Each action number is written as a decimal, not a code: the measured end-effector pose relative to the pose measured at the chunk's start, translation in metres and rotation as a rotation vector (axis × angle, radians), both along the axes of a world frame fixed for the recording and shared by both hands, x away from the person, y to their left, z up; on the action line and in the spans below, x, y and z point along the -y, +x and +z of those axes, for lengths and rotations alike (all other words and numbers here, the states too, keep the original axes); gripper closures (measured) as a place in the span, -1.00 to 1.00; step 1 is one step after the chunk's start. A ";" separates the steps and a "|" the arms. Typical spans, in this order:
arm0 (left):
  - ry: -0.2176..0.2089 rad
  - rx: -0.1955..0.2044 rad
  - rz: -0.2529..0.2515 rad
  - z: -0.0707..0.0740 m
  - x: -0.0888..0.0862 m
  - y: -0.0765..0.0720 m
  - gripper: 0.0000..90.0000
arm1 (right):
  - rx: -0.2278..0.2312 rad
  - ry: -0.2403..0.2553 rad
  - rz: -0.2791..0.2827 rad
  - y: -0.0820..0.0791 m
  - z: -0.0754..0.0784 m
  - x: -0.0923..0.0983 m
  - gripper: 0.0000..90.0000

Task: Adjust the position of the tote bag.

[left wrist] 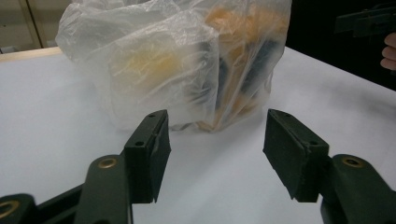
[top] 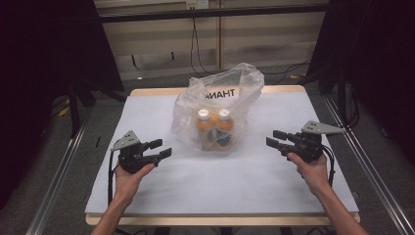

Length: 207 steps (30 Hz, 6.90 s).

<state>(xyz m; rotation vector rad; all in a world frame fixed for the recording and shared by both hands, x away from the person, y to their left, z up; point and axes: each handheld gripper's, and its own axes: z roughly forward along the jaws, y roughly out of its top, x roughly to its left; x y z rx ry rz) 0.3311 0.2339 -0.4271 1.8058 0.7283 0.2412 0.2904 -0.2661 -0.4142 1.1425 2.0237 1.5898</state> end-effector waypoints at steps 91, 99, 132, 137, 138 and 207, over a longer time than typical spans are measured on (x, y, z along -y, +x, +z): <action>0.071 0.003 -0.269 0.012 0.050 0.040 1.00 | 0.024 0.009 0.149 0.102 0.057 -0.056 1.00; 0.141 -0.001 -0.289 0.012 0.052 0.031 1.00 | 0.039 0.000 0.183 0.080 0.054 -0.050 1.00; 0.269 -0.134 -0.319 -0.048 0.060 0.022 1.00 | -0.072 -0.065 0.255 0.016 -0.010 -0.045 1.00; 0.290 -0.153 -0.319 -0.052 0.062 0.021 1.00 | -0.103 -0.110 0.283 0.010 -0.022 -0.051 1.00; 0.292 -0.148 -0.323 -0.053 0.062 0.021 1.00 | -0.111 -0.106 0.286 0.009 -0.024 -0.051 1.00; -0.071 0.153 -0.043 0.086 0.015 0.031 -0.06 | 0.122 -0.022 0.106 0.031 0.089 -0.023 -0.72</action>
